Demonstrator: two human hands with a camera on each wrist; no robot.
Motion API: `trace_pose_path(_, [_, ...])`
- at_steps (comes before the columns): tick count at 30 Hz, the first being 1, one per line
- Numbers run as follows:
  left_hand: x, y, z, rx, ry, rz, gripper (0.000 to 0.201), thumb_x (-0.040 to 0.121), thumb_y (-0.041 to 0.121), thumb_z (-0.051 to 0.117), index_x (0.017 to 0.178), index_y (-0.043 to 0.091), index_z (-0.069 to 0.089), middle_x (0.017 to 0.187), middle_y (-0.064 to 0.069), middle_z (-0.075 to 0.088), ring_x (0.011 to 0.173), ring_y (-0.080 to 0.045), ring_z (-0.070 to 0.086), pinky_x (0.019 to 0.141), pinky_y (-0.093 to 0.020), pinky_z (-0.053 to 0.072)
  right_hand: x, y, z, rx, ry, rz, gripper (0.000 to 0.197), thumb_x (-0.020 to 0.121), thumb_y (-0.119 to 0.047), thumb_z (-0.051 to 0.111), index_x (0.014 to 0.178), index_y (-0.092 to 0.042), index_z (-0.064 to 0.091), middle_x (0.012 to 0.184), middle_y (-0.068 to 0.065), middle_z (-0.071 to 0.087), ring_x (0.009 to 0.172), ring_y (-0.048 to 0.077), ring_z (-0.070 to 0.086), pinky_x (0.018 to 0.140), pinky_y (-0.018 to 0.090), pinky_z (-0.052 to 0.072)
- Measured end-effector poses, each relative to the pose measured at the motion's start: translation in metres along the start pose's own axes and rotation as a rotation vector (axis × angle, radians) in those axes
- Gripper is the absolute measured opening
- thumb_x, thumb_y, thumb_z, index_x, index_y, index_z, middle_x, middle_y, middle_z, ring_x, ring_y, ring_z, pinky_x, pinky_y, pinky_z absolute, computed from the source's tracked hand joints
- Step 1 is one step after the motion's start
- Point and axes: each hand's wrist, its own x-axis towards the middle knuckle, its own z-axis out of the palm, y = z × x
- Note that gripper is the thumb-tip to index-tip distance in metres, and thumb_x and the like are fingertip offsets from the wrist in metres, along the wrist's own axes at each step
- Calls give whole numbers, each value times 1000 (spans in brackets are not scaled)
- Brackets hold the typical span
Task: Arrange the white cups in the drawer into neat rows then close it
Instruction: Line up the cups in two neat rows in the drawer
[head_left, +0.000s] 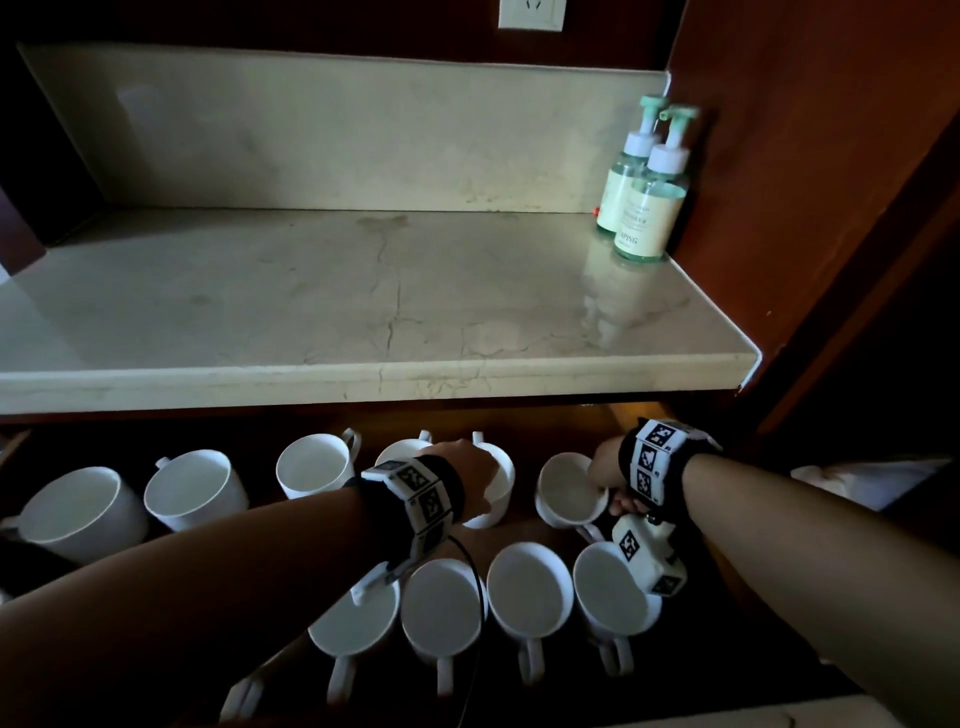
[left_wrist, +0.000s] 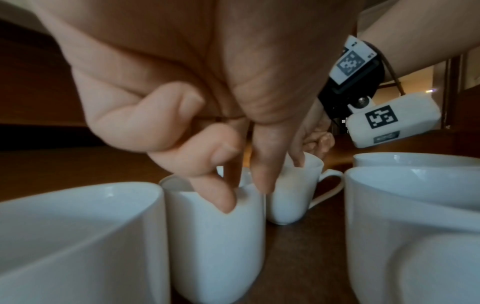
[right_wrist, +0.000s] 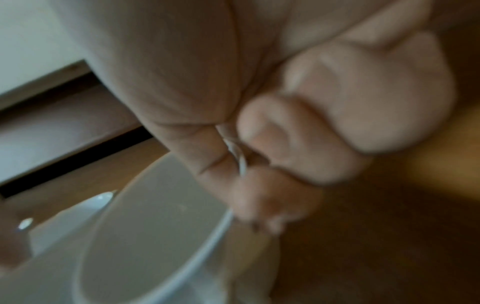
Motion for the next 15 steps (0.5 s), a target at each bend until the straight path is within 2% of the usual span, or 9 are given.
trace_pose_path(2, [7,0,3,18,-30,0,60,92,38,54,143,10,38,127,-8,60,122,-27,54,111,-51,30,4,0,2,108,-94,64,27,98,-14,39,83,0,56,43,8,57,30,15,45,37,18,37])
trace_pose_path(3, [10,1,4,37,-48,-3,58,92,39,53,141,10,41,125,-8,61,121,-27,55,110,-51,32,4,0,1,141,-85,60,28,97,-13,38,80,1,55,43,8,56,29,16,42,38,19,36])
trace_pose_path(6, [16,2,8,103,-64,-2,55,93,39,50,136,6,46,124,-10,61,121,-30,54,107,-54,31,8,5,-1,230,-117,62,28,96,-11,37,82,2,57,44,8,55,30,15,39,39,17,32])
trace_pose_path(9, [13,4,8,117,-90,17,40,94,27,51,127,5,54,124,-10,61,120,-29,55,105,-45,37,13,13,3,259,-144,86,31,96,-11,38,77,3,58,42,7,55,28,15,38,38,16,32])
trace_pose_path(11, [11,6,8,117,-110,9,38,94,22,50,128,8,54,127,-9,59,122,-28,54,105,-41,38,15,16,4,266,-160,111,32,96,-12,39,74,2,58,41,7,55,27,13,37,38,15,30])
trace_pose_path(15, [4,12,3,188,-159,20,36,95,27,50,129,16,55,134,-6,55,129,-28,48,112,-51,29,10,17,6,301,-139,123,30,96,-11,40,74,2,57,41,6,55,26,12,38,35,13,30])
